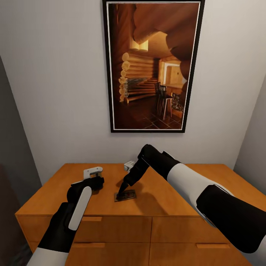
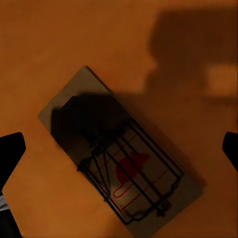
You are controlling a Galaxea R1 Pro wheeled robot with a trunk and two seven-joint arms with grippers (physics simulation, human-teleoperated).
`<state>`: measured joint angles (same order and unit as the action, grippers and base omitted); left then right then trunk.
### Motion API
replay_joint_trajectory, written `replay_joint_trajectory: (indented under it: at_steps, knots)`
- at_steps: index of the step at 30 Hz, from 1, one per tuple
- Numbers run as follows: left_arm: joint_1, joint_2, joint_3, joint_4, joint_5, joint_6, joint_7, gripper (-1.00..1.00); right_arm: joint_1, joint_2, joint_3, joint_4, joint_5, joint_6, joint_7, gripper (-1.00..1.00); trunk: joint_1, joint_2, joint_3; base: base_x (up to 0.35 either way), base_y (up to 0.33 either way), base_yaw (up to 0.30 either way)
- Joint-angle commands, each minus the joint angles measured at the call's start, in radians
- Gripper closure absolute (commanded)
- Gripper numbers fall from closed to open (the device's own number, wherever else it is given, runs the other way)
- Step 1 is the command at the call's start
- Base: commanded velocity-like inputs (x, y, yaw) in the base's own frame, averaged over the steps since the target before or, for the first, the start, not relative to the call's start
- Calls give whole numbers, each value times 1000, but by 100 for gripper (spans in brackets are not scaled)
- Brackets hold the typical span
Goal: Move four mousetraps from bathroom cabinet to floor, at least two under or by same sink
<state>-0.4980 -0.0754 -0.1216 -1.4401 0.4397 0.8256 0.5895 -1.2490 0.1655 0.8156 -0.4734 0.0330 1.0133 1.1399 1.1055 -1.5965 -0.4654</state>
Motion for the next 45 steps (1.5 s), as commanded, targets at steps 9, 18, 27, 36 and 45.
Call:
replay_joint_trajectory:
  at_steps: [9, 18, 27, 36, 45]
  knots:
    - [1, 38, 3, -17, -33, -3, 7, 100, -46, 9, 21, -31, 38, 9, -16, -100, 0, 0, -1, 0, 0, 0]
    - [1, 52, 5, -9, 3, -3, 6, 100, -50, 8, -4, -12, 24, 0, -67, -100, 0, 0, -1, 0, 0, 0]
    - [0, 61, 4, -41, 6, 10, -1, 100, -50, 7, -5, -40, 23, 3, -108, -100, 0, 0, -1, 0, 0, 0]
    - [-3, 76, 2, -91, 5, 36, -4, 100, -50, 3, -4, -90, 25, 12, -107, -100, 0, 0, -1, 0, 0, 0]
    - [-26, 79, -1, -102, -18, 34, 1, 100, -50, 3, -4, -132, 25, 13, -109, -100, 0, 0, -1, 0, 0, 0]
